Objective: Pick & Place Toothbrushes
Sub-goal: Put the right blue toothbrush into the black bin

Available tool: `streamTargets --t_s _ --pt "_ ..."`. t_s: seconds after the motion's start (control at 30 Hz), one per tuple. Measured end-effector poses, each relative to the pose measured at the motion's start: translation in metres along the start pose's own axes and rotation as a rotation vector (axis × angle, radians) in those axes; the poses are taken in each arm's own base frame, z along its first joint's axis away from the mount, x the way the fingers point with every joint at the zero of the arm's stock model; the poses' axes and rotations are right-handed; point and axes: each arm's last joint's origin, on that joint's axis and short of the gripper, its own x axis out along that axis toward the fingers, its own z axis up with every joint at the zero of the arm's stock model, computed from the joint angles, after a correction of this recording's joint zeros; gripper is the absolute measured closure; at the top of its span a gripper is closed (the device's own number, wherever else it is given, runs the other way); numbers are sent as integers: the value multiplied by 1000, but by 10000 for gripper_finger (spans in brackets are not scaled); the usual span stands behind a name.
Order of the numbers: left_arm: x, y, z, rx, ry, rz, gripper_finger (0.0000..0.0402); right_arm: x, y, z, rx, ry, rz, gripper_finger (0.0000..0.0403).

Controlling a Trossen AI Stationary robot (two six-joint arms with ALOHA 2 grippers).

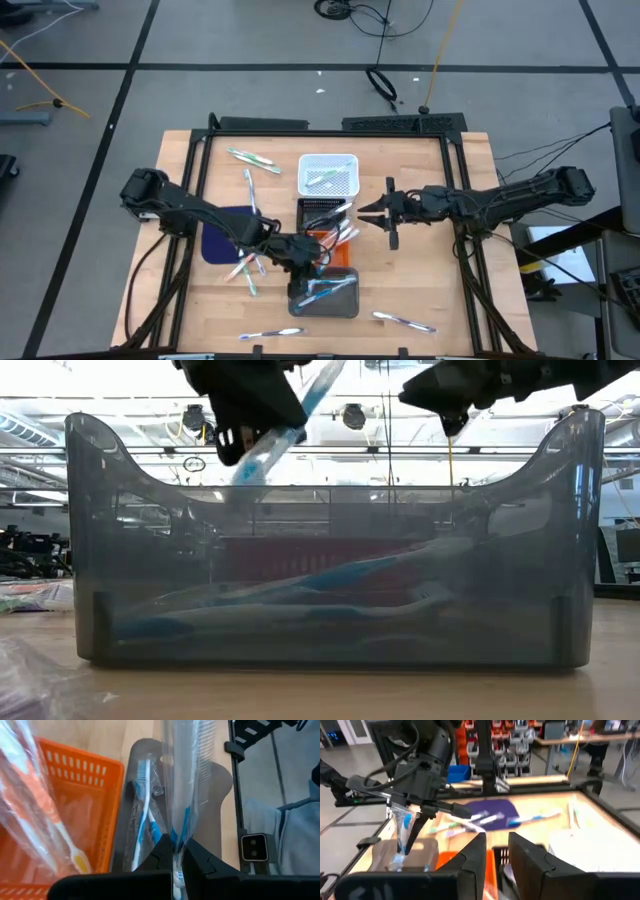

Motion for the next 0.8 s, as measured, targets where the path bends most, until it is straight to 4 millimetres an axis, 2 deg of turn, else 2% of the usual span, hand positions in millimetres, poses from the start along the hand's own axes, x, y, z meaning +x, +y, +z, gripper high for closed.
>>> streamTargets --t_s 0.27,0.47,0.63,0.8 --pt "10 -1 -8 -46 53 -6 398 -2 11 -9 33 87 45 334" --pt "8 -19 -11 15 53 -21 398 -4 21 -14 47 130 83 335" --pt "6 -27 -14 40 100 100 398 -5 27 -15 61 136 108 337" --pt "12 -30 -6 68 137 171 398 -7 34 -17 58 156 136 342"
